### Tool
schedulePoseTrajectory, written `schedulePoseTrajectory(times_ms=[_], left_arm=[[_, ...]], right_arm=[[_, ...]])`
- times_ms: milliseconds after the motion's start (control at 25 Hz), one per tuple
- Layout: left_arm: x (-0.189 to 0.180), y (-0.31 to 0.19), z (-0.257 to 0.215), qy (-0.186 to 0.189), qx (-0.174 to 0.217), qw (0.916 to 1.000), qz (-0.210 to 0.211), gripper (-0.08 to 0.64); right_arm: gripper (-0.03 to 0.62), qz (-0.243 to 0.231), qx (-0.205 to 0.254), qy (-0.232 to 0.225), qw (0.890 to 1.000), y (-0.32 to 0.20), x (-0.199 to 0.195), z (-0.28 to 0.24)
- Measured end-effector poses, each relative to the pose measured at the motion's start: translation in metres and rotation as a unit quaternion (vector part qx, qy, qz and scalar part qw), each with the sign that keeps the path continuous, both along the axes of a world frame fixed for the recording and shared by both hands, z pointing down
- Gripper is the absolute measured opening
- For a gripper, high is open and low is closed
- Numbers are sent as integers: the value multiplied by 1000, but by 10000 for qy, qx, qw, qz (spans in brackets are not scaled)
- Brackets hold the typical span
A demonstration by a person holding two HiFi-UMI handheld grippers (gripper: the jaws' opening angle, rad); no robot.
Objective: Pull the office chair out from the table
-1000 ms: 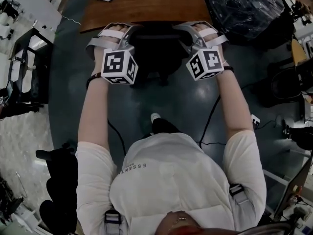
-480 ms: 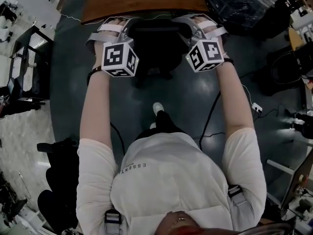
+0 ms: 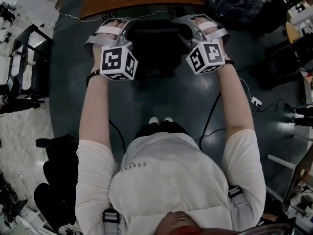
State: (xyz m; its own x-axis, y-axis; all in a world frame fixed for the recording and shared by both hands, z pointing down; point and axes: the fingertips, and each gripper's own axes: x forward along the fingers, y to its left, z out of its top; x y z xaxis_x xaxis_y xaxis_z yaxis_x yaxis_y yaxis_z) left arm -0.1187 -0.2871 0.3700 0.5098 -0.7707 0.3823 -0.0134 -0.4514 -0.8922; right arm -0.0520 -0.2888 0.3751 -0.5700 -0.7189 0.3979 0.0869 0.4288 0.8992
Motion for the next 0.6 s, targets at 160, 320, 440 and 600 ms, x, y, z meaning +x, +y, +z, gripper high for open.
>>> schedulePoseTrajectory(times_ms=[160, 320, 440, 600], left_arm=[[6, 16, 0, -45, 19, 10000, -19, 64], [16, 32, -1, -48, 3, 9999, -118, 64], [21, 44, 0, -59, -47, 9998, -199, 64], [29, 58, -1, -30, -83, 9995, -305, 64]], right_arm=[[17, -52, -96, -16, 9999, 15, 7, 0], [17, -96, -124, -14, 9999, 30, 16, -1], [18, -140, -150, -17, 9998, 41, 22, 0], [20, -222, -219, 11, 9995, 56, 29, -1]])
